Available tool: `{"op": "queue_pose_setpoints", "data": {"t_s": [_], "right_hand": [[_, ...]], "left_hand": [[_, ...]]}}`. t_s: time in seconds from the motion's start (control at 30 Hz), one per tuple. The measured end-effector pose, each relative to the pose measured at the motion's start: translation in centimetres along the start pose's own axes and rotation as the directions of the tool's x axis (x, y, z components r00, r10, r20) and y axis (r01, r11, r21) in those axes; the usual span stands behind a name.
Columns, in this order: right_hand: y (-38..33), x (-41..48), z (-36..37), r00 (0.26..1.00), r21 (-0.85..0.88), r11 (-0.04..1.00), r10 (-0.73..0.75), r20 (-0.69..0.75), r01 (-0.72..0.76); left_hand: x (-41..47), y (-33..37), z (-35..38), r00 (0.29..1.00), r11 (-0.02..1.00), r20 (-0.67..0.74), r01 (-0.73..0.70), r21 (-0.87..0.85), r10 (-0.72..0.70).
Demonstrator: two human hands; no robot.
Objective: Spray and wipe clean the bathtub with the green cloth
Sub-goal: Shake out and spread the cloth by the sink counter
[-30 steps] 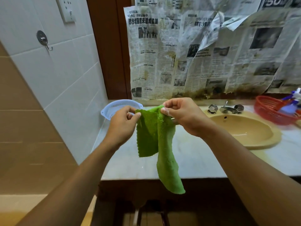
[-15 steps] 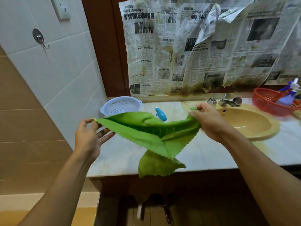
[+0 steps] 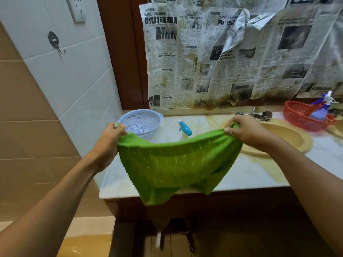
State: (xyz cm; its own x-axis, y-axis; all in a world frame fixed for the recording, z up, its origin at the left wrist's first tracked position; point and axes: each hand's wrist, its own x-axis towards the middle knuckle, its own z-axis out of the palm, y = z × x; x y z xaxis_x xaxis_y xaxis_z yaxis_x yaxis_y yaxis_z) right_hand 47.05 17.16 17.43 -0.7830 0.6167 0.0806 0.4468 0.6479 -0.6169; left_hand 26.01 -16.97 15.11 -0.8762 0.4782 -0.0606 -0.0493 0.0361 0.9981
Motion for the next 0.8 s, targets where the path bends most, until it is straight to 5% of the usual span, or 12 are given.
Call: {"op": "queue_pose_setpoints", "data": {"t_s": [0.07, 0.17, 0.37, 0.47, 0.63, 0.8], "right_hand": [[0.8, -0.3, -1.0, 0.994, 0.111, 0.994, 0.015, 0.111, -0.027], [0.8, -1.4, -2.6, 0.948, 0.039, 0.999, -0.001, 0.319, -0.012], [0.2, -2.7, -3.8, 0.774, -0.171, 0.984, 0.146, 0.616, -0.049], [-0.6, -3.0, -3.1, 0.804, -0.439, 0.891, 0.176, 0.568, 0.115], [0.2, -2.9, -0.1, 0.908, -0.693, 0.702, 0.170, 0.384, 0.162], [1.6, -3.0, 1.0, 0.988, -0.572, 0.815, -0.007, 0.152, 0.093]], "left_hand": [[0.2, 0.2, -1.1, 0.989, 0.956, 0.143, -0.065, 0.287, 0.024], [0.8, 0.6, -1.8, 0.972, 0.742, 0.214, -0.211, 0.637, 0.094], [2.3, 1.5, -1.7, 0.937, 0.264, 0.351, -0.339, 0.903, 0.002], [2.2, 1.9, -0.9, 0.934, 0.072, 0.352, -0.347, 0.935, -0.065], [1.8, 1.0, 0.5, 0.933, 0.030, 0.359, -0.360, 0.933, 0.024], [1.3, -0.2, -0.5, 0.929, 0.213, 0.337, -0.365, 0.907, 0.154]]}}
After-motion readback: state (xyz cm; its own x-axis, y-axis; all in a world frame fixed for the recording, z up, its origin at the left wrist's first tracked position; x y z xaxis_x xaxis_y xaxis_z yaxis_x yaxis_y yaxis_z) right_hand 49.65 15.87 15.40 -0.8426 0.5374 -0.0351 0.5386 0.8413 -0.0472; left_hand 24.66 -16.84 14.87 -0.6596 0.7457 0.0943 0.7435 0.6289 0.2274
